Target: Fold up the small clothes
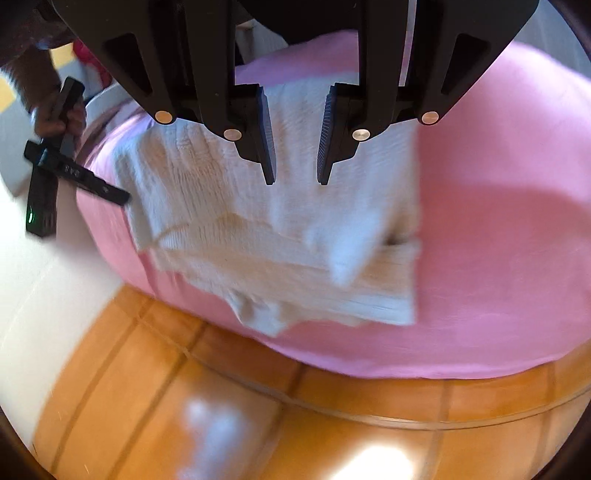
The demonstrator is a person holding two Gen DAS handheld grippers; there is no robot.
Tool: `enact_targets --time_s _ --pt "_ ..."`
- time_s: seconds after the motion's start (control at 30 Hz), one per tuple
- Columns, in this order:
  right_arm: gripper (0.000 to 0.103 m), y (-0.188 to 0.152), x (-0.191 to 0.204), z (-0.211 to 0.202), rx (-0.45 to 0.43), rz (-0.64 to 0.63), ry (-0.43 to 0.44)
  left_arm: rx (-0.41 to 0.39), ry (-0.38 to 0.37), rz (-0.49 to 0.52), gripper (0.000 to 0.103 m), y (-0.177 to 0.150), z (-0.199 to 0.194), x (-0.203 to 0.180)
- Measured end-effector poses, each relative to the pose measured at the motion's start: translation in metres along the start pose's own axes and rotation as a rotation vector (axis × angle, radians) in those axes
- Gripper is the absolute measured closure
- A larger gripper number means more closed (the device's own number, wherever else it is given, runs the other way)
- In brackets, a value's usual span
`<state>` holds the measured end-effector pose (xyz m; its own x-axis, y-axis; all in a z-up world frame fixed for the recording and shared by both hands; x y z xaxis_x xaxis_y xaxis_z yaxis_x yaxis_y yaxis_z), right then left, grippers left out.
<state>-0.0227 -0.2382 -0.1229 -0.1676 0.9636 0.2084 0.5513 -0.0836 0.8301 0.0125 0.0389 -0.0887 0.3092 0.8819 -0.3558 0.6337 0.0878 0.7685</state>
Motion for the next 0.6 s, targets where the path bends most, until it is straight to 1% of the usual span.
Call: enact_targets --time_s 0.03,0.07,0.1,0.13,0.17,0.2,0.23,0.27,0.3,0.33,0.4,0.5,0.57,0.6 --pt "0.058 -0.001 0.011 0.013 0.008 -0.036 0.005 0.031 -0.003 0.039 0.07 -0.004 0.019 -0.008" --pt "0.058 -0.002 0.017 0.025 0.021 -0.045 0.009 0.055 -0.013 0.049 0.062 -0.008 0.032 -0.012" --pt "0.059 -0.003 0.018 0.033 0.033 -0.042 0.011 0.075 -0.012 0.045 0.048 -0.012 0.047 -0.014" --pt "0.061 -0.005 0.021 0.047 0.053 -0.039 0.01 0.085 -0.014 0.038 0.045 -0.015 0.053 -0.013" --pt "0.067 -0.007 0.021 0.056 0.066 -0.045 0.002 0.099 -0.015 0.036 0.045 -0.02 0.06 -0.011" --pt "0.075 -0.009 0.022 0.061 0.078 -0.053 -0.006 0.112 -0.008 0.041 0.045 -0.023 0.068 -0.01" --pt "0.079 -0.013 0.022 0.067 0.094 -0.07 -0.008 0.114 0.002 0.059 0.049 -0.024 0.075 -0.011" --pt "0.088 -0.015 0.022 0.068 0.093 -0.087 -0.008 0.106 0.004 0.088 0.058 -0.024 0.077 -0.013" --pt "0.096 -0.016 0.021 0.066 0.087 -0.091 -0.008 0.102 0.011 0.119 0.084 -0.024 0.078 -0.016" --pt "0.097 -0.015 0.02 0.063 0.084 -0.084 -0.007 0.098 0.019 0.13 0.098 -0.024 0.075 -0.013" --pt "0.098 -0.012 0.018 0.057 0.068 -0.075 -0.013 0.055 0.014 0.111 0.099 -0.018 0.067 -0.009" --pt "0.099 0.001 0.021 0.042 0.018 -0.075 -0.011 -0.022 0.017 0.09 0.099 -0.002 0.051 -0.006" --pt "0.099 0.017 0.023 0.03 -0.035 -0.065 -0.002 -0.074 0.0 0.061 0.099 0.01 0.04 -0.005" --pt "0.099 0.025 0.025 0.026 -0.063 -0.066 -0.006 -0.107 0.004 0.057 0.099 0.018 0.034 -0.004"
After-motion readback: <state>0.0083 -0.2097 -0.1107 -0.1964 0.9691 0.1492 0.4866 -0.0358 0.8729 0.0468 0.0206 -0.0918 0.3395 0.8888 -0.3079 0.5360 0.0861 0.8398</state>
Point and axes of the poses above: each gripper's, at about its wrist camera, not at the fingertips, and z roughly the way its jaws point, x to its left, y to its top, the point moved 6 cm from there along z, roughly the way its jaws point, and after that the axes turned 14 degrees about -x, right-handed, at the moved point
